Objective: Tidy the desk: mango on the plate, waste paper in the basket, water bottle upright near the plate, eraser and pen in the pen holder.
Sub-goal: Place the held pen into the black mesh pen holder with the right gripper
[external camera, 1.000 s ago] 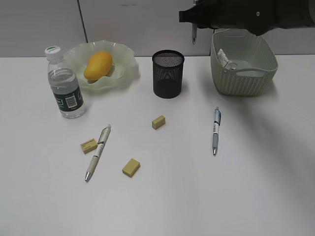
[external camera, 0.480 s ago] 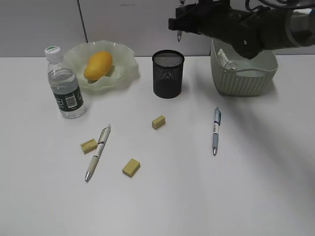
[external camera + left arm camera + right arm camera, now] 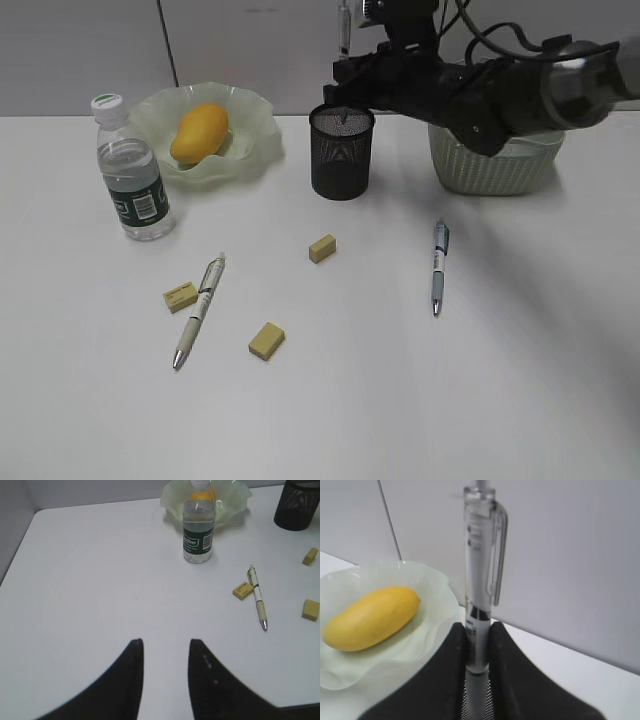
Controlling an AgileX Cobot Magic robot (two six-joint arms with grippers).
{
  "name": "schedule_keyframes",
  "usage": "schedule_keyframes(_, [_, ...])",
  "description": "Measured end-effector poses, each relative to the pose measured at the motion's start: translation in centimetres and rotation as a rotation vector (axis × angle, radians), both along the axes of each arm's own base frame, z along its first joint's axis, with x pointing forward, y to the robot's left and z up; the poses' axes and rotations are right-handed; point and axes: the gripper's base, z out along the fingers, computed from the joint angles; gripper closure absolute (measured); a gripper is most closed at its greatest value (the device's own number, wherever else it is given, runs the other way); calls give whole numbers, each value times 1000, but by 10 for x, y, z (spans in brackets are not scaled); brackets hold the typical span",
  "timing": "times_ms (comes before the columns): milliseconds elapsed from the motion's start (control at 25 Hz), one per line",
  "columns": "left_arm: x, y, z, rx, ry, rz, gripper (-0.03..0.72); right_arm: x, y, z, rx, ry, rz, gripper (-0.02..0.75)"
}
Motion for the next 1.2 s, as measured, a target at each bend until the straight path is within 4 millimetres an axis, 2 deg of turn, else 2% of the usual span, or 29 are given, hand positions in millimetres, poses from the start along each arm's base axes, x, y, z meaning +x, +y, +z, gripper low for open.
schedule_keyframes(80, [0, 0, 0, 0, 0, 0, 450, 0, 0, -5, -7, 10, 1, 622])
schedule_keyframes(1200, [0, 0, 0, 1, 0, 1, 452, -2, 1, -14, -46, 105, 9, 595])
